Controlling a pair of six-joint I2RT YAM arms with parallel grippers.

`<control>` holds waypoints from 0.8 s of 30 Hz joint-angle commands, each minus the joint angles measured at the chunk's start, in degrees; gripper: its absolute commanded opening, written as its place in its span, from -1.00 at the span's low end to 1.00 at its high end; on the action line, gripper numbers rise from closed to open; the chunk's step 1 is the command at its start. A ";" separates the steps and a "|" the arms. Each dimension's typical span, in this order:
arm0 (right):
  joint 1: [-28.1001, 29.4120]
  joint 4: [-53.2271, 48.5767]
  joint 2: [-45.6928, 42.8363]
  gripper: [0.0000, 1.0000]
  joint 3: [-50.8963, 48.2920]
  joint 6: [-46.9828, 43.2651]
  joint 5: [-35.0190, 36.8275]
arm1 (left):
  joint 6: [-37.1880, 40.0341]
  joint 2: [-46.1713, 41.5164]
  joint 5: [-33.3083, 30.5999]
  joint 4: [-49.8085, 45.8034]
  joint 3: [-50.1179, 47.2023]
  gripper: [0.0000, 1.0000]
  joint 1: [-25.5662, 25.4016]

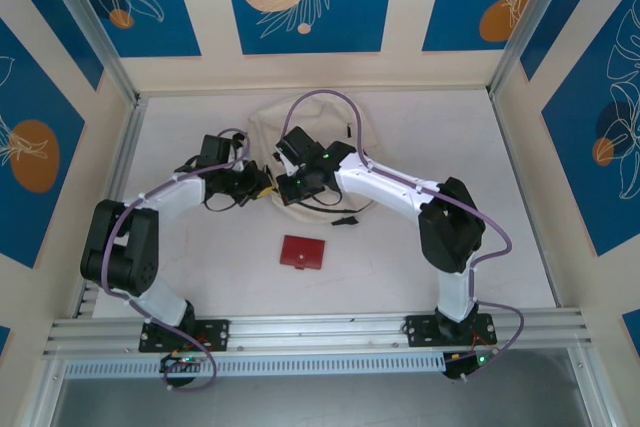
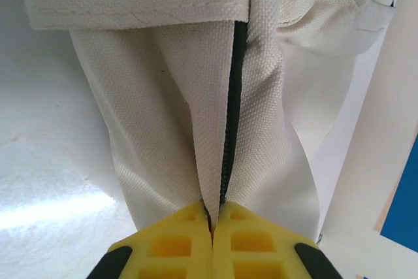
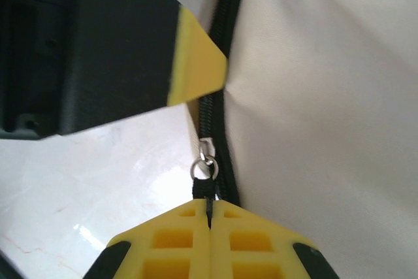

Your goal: Pack the student bag

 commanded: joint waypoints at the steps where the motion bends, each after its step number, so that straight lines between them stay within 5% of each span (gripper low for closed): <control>1: 1.59 -8.93 -1.07 -1.00 0.92 1.33 4.89 | 1.41 -0.17 -3.37 -2.11 -0.09 -0.92 0.00; 10: 2.64 -11.80 -4.25 -0.98 -2.00 4.36 6.54 | 1.65 1.84 -4.01 -1.26 1.76 -0.98 0.28; 16: -0.69 -4.47 -11.79 0.02 -8.61 10.95 5.30 | 3.73 1.29 -3.36 -2.40 2.32 -0.98 0.29; 24: -17.75 3.58 -17.22 0.26 -22.48 15.84 -0.95 | 4.52 1.46 -2.38 -2.74 2.31 -0.94 0.26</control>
